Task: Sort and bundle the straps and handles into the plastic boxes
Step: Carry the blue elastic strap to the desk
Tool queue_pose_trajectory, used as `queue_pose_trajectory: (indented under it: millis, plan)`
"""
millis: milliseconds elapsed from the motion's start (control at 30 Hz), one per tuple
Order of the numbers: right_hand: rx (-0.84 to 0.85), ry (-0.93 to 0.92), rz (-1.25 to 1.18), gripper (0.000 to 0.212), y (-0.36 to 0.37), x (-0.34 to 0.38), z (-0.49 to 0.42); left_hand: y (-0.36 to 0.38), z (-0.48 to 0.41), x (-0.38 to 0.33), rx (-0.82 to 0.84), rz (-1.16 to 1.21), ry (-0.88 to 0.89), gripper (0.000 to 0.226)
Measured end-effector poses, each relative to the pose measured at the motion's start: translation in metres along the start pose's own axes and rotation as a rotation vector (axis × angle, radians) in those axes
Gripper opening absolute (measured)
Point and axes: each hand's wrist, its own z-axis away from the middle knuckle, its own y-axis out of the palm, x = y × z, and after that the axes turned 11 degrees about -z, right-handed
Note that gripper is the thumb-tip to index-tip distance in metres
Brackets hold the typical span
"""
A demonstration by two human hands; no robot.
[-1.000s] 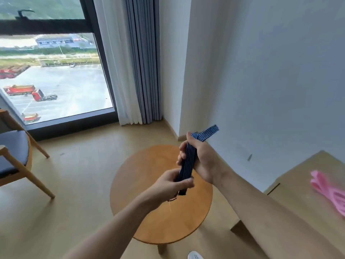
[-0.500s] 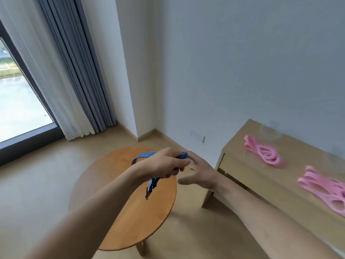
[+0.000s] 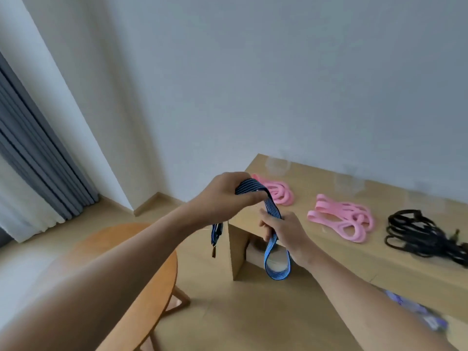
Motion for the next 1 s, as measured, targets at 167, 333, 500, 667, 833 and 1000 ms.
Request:
queue_pose_trajectory:
  millis: [167,333,500,667,833,1000]
  plan:
    - [-0.275,0.006,-0.283,0.036,-0.097,0.017,0.024,0.103,-0.039,-0.028,-0.046,0.277,-0.101,0.020]
    - [-0.267,-0.084,-0.150,0.024,-0.165,0.034,0.051,0.195,-0.079,-0.078,0.023,0.512,-0.174,0.027]
    - [-0.123,-0.008,0.164,0.028,-0.231,0.018,0.084,0.252,-0.114,-0.136,0.106,0.752,-0.162,0.024]
    - [-0.241,-0.047,0.410,0.050,-0.278,0.011,0.103,0.304,-0.139,-0.173,0.332,0.591,-0.041,0.018]
    - [-0.519,-0.008,0.382,0.021,-0.330,0.002,0.109,0.337,-0.179,-0.209,0.539,0.543,0.044,0.013]
    - [-0.549,0.142,0.607,0.031,-0.399,-0.004,0.097,0.378,-0.239,-0.237,0.624,0.570,0.034,0.027]
